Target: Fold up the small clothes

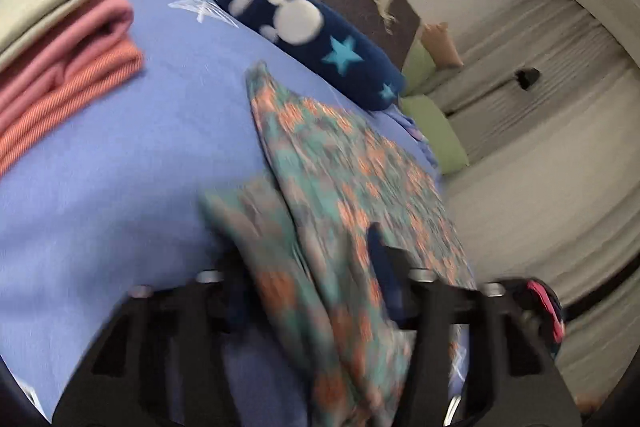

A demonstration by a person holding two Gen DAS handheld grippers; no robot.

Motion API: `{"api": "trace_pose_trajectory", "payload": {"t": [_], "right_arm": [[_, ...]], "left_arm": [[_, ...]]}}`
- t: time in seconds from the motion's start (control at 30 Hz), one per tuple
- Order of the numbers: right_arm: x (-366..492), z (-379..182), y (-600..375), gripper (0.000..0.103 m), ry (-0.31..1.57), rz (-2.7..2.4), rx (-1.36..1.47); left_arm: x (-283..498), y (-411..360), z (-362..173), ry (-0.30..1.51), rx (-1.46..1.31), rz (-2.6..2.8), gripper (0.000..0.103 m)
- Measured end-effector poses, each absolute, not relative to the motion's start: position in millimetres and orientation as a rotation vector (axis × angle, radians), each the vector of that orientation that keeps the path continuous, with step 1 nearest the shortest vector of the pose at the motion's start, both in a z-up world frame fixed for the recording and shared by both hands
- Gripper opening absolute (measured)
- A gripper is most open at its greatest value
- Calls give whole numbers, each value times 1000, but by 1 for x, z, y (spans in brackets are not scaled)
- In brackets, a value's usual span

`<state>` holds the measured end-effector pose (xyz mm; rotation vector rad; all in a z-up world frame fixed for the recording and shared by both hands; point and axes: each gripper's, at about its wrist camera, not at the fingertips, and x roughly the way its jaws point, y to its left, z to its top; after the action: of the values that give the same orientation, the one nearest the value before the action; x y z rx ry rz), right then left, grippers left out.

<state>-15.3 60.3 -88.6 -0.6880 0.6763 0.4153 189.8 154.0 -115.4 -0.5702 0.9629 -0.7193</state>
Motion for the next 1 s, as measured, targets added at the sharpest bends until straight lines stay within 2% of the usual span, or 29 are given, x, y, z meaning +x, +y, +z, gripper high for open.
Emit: {"api": "trace_pose_trajectory", "payload": {"t": [0.07, 0.1, 0.2, 0.33, 0.37, 0.43, 0.47, 0.5, 0.67, 0.77, 0.87, 1.0], "right_arm": [[-16, -90, 65, 7, 648, 387, -724], [-18, -86, 63, 5, 646, 404, -702], [-25, -61, 45, 5, 657, 465, -591], [-19, -69, 40, 5, 685, 487, -619], [-17, -72, 40, 7, 699, 493, -615], [-20, -71, 41, 13, 704, 497, -593], [-24, -70, 41, 21, 698, 501, -590], [-29, -68, 40, 33, 683, 505, -598], [-40, -76, 42, 54, 668, 447, -671], [-35, -83, 43, 57, 683, 404, -667], [-32, -83, 46, 57, 685, 378, -660], [-25, -84, 49, 58, 695, 369, -650]], "left_arm": [[200, 158, -120, 992, -637, -700, 6], [195, 164, -118, 969, -679, -709, 6], [178, 167, -111, 910, -593, -708, 6], [181, 165, -122, 958, -589, -665, 10], [179, 167, -121, 951, -595, -656, 13], [177, 171, -117, 936, -575, -628, 29], [175, 174, -113, 926, -563, -612, 39], [175, 176, -112, 922, -561, -608, 42], [177, 172, -115, 929, -555, -611, 43], [179, 164, -112, 928, -533, -617, 45], [179, 159, -111, 928, -517, -618, 51], [178, 155, -111, 927, -490, -623, 53]]}}
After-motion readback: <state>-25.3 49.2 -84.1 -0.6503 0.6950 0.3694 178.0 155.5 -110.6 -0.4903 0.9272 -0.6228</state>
